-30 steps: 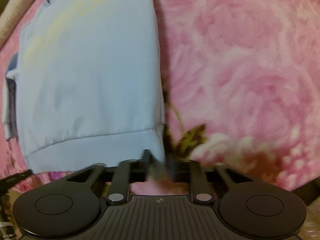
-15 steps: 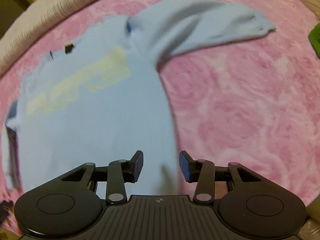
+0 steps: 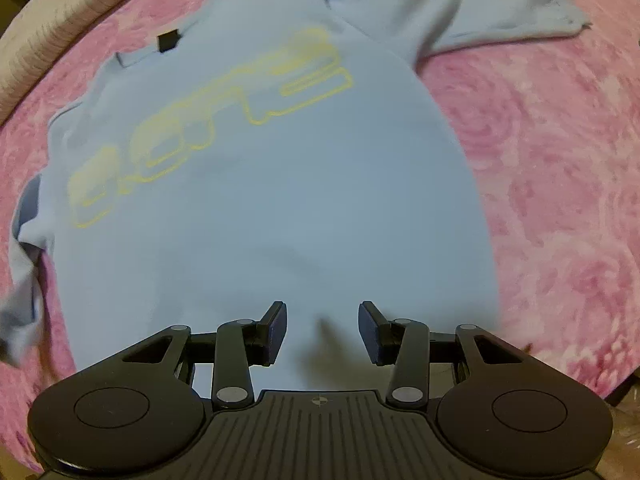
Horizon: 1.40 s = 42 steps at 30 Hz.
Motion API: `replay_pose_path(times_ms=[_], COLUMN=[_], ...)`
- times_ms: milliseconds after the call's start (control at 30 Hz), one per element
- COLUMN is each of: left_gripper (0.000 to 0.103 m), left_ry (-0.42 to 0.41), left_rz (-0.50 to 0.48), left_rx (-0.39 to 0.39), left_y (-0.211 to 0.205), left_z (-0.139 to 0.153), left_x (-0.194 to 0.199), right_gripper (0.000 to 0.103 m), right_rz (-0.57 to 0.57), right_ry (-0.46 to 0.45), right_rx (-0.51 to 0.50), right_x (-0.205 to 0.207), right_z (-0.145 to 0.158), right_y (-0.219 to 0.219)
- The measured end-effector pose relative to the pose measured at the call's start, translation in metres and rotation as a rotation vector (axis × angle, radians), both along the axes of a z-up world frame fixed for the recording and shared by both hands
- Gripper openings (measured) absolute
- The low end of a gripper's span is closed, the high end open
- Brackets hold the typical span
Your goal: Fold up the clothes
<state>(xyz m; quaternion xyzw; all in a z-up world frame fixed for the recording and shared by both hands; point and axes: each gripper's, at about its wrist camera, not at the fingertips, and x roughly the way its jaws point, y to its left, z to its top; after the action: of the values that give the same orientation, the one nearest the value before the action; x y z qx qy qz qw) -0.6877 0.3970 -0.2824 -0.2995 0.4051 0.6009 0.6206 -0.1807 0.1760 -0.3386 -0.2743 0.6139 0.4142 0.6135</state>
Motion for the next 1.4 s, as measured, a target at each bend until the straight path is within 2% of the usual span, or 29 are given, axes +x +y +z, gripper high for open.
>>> replay_pose_path(times_ms=[100, 133, 167, 233, 267, 367, 467, 533, 600, 700, 733, 767, 800, 900, 933, 1067, 1100, 1200, 1267, 1300, 1333, 1400], left_gripper=[0.01, 0.017, 0.024, 0.022, 0.022, 0.024, 0.027, 0.027, 0.027, 0.024, 0.008, 0.001, 0.001, 0.004, 0.004, 0.011, 0.012, 0.02, 0.02, 0.019, 0.017, 0.017], left_ry=[-0.035, -0.038, -0.025, 0.012, -0.005, -0.164, -0.301, -0.386, -0.45, -0.498, -0.486, -0.475, -0.442, -0.245, -0.194, -0.079, -0.052, 0.06, 0.158, 0.182, 0.169, 0.053], left_rz=[0.168, 0.228, 0.296, 0.433, 0.47, 0.501, 0.494, 0.545, 0.613, 0.709, 0.701, 0.693, 0.659, 0.482, 0.448, 0.438, 0.43, 0.419, 0.463, 0.498, 0.521, 0.518], left_rx=[0.109, 0.13, 0.124, 0.091, 0.076, -0.013, -0.102, -0.14, -0.156, -0.143, -0.14, -0.137, -0.125, 0.025, 0.041, -0.091, -0.095, -0.038, -0.026, -0.04, -0.055, -0.09], left_y=[0.048, 0.062, 0.071, 0.082, 0.081, 0.071, 0.061, 0.055, 0.054, 0.062, 0.066, 0.07, 0.074, 0.064, 0.062, 0.061, 0.06, 0.051, 0.041, 0.035, 0.028, 0.012], left_z=[0.035, 0.043, 0.044, 0.039, 0.035, 0.011, -0.024, -0.05, -0.07, -0.094, -0.097, -0.1, -0.098, -0.071, -0.068, -0.095, -0.095, -0.08, -0.071, -0.067, -0.063, -0.055], left_x=[-0.066, -0.087, -0.104, -0.135, -0.147, -0.161, -0.153, -0.15, -0.15, -0.154, -0.152, -0.15, -0.146, -0.129, -0.126, -0.124, -0.118, -0.096, -0.088, -0.086, -0.084, -0.074], right_gripper=[0.044, 0.044, 0.044, 0.044, 0.044, 0.044, 0.044, 0.044, 0.044, 0.044, 0.044, 0.044, 0.044, 0.044, 0.044, 0.044, 0.044, 0.044, 0.044, 0.044, 0.044, 0.044], right_rz=[-0.006, -0.008, -0.011, -0.014, -0.014, -0.016, -0.027, -0.031, -0.021, -0.005, -0.001, 0.003, 0.005, -0.004, -0.01, -0.017, -0.014, -0.01, -0.021, -0.034, -0.049, -0.091], right_ry=[-0.003, -0.004, -0.005, -0.007, -0.007, -0.015, -0.018, -0.019, -0.025, -0.037, -0.041, -0.045, -0.048, -0.044, -0.04, -0.013, -0.008, 0.013, 0.024, 0.024, 0.023, 0.022], right_rx=[0.004, 0.005, 0.006, 0.008, 0.007, -0.003, -0.03, -0.045, -0.057, -0.075, -0.081, -0.087, -0.092, -0.102, -0.103, -0.112, -0.115, -0.109, -0.094, -0.085, -0.074, -0.051], right_x=[-0.009, -0.012, -0.015, -0.021, -0.024, -0.03, -0.034, -0.037, -0.041, -0.045, -0.046, -0.048, -0.048, -0.047, -0.046, -0.042, -0.04, -0.033, -0.022, -0.014, -0.005, 0.018], right_z=[0.005, 0.007, 0.008, 0.011, 0.013, 0.014, 0.011, 0.01, 0.01, 0.01, 0.01, 0.01, 0.01, 0.008, 0.007, -0.002, -0.005, -0.009, -0.009, -0.008, -0.008, -0.007], right_y=[0.006, 0.008, 0.01, 0.014, 0.015, 0.014, 0.011, 0.01, 0.009, 0.007, 0.007, 0.006, 0.005, 0.001, 0.0, -0.006, -0.007, -0.014, -0.021, -0.024, -0.029, -0.039])
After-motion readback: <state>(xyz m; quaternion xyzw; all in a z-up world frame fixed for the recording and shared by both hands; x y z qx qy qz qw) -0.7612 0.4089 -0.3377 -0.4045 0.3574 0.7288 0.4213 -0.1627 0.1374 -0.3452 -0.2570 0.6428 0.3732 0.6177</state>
